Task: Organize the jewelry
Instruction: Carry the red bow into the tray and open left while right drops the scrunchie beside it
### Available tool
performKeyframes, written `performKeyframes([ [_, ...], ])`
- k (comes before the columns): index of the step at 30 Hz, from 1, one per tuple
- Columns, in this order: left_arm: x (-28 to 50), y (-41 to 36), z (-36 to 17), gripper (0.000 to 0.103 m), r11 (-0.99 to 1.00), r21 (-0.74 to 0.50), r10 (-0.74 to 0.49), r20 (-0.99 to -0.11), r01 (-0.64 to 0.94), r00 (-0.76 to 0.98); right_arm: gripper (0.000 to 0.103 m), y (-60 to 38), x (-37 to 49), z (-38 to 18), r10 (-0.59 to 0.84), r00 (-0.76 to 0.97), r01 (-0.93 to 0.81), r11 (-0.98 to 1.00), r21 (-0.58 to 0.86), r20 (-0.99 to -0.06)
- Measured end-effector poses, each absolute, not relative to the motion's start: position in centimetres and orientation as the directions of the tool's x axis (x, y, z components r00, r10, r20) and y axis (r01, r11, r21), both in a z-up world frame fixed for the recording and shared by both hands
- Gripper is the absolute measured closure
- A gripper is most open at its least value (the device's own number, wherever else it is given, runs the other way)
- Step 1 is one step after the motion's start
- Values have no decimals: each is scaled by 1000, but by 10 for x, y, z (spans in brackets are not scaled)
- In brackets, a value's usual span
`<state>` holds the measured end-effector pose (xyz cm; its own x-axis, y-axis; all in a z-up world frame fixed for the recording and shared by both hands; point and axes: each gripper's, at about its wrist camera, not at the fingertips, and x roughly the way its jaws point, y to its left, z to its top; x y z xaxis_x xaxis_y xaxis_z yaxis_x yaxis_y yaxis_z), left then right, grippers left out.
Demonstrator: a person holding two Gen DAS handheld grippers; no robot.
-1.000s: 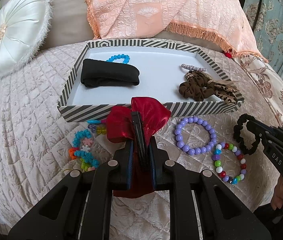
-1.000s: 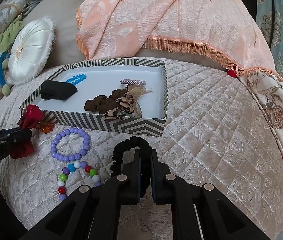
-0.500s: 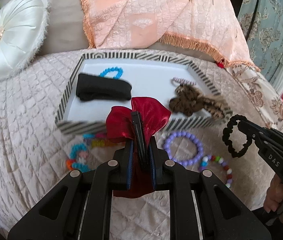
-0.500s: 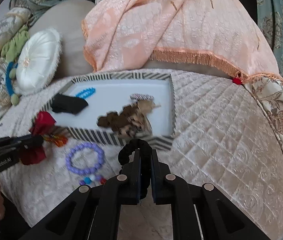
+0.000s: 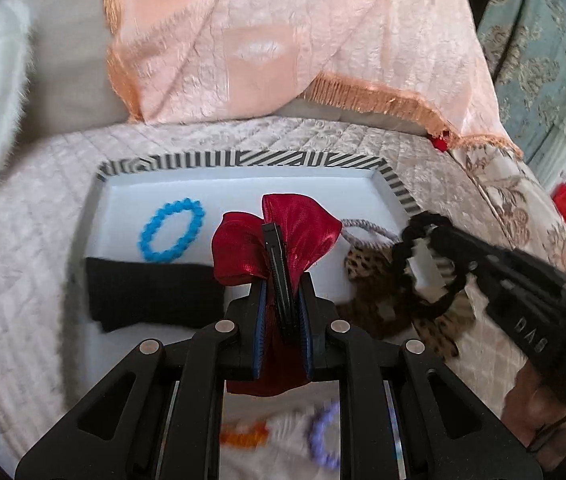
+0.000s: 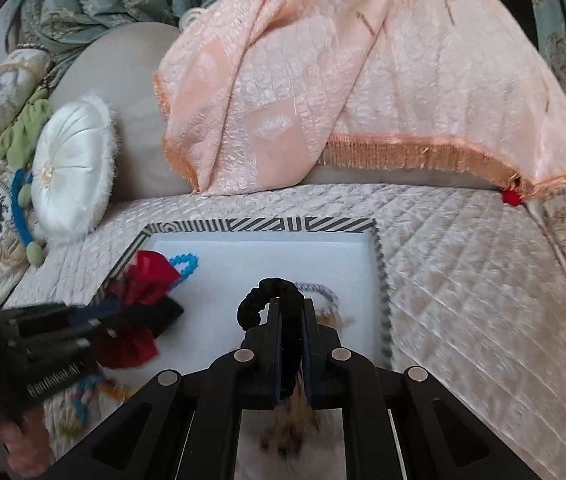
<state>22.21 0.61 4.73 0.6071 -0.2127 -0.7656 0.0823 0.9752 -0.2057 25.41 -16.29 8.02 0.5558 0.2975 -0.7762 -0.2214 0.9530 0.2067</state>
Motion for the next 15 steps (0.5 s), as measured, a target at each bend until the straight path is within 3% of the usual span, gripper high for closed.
performKeyframes([
  [12, 268, 4, 9, 86, 981, -194, -154, -822, -16, 548, 96, -142, 308, 17, 288, 425, -162, 957, 241, -858],
  [15, 267, 6, 8, 77, 981, -193, -157, -823, -10, 546, 96, -141, 310, 13, 300, 406, -165, 953, 254, -863],
])
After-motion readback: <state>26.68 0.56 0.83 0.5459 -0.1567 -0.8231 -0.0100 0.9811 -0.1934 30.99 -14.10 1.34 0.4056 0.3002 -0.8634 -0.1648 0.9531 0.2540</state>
